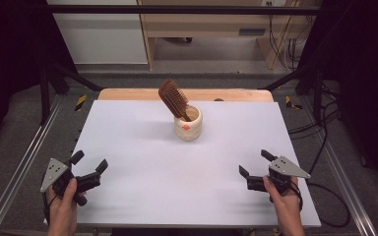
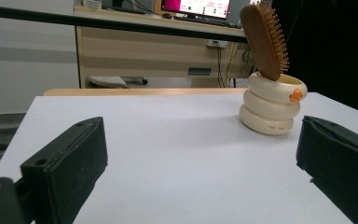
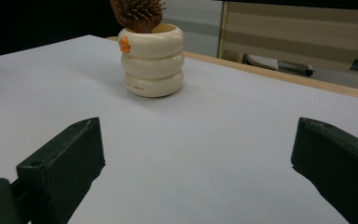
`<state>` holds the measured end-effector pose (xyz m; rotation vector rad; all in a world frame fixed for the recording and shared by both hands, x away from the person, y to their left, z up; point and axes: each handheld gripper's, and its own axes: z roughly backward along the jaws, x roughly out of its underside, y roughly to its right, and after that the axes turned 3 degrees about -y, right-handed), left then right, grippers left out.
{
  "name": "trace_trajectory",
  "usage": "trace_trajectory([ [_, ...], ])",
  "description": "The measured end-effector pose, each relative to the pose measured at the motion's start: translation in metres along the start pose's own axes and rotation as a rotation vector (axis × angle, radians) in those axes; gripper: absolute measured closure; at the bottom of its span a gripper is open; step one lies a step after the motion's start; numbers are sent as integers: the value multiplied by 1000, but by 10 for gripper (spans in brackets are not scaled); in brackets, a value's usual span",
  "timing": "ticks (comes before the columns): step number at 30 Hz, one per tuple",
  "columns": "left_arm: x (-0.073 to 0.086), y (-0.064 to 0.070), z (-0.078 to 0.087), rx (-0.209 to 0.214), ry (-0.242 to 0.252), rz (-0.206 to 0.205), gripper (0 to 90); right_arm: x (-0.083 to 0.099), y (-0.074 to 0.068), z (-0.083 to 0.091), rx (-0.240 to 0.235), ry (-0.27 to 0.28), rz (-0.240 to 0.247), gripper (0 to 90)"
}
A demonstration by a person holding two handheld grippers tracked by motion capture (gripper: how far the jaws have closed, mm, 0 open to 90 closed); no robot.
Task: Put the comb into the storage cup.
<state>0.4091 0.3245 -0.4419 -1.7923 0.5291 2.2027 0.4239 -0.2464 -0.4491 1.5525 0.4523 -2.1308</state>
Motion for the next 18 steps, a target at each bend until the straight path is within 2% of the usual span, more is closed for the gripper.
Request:
trace_trajectory([
  [18, 14, 17, -11, 57, -42, -48, 23, 1, -2, -2, -8, -11, 5, 27],
])
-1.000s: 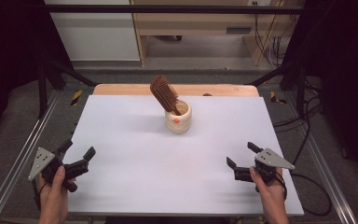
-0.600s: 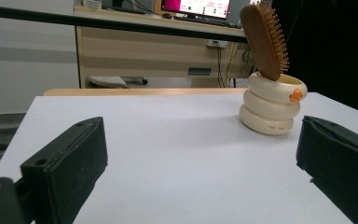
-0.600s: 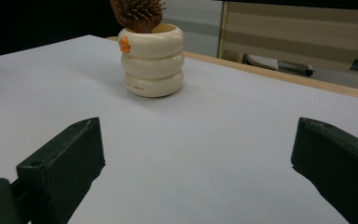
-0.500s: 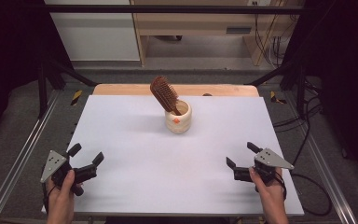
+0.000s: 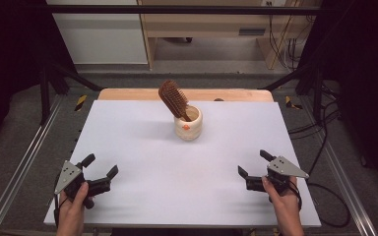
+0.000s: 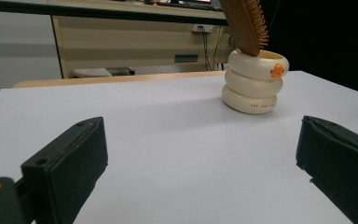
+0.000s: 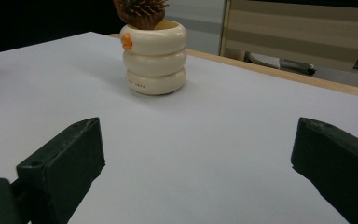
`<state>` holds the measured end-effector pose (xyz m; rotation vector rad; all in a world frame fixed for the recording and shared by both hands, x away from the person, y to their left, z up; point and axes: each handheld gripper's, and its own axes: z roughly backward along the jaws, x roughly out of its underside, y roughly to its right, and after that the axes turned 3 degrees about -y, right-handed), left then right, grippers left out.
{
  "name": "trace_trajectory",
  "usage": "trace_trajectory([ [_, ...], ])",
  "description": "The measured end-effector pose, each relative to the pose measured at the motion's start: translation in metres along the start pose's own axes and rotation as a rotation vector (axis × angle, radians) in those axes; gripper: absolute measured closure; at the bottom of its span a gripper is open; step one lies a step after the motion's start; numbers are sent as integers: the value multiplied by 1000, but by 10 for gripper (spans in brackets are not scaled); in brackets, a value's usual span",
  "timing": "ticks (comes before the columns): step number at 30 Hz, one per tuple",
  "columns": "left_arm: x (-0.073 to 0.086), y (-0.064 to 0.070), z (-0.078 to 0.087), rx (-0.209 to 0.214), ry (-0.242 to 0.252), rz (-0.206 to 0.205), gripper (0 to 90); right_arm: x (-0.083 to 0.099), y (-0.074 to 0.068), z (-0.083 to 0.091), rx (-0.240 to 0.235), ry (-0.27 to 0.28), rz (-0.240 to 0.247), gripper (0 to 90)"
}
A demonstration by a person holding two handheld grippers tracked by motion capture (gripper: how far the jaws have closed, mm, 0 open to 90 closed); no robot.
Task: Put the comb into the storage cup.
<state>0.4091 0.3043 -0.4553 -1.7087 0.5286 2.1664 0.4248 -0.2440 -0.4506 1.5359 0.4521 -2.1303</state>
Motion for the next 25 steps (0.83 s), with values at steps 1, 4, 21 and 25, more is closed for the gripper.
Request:
trace_trajectory([
  [1, 0, 1, -1, 3, 1, 0, 23, 0, 0, 0, -1, -1, 1, 27],
  [4, 1, 2, -2, 15, 7, -10, 23, 1, 0, -2, -2, -6, 2, 27],
  [21, -3, 4, -6, 73, 87, 27, 21, 0, -10, -19, -14, -19, 11, 37],
  [25, -5, 2, -3, 50, 96, 28, 21, -1, -13, -22, -16, -23, 18, 37],
])
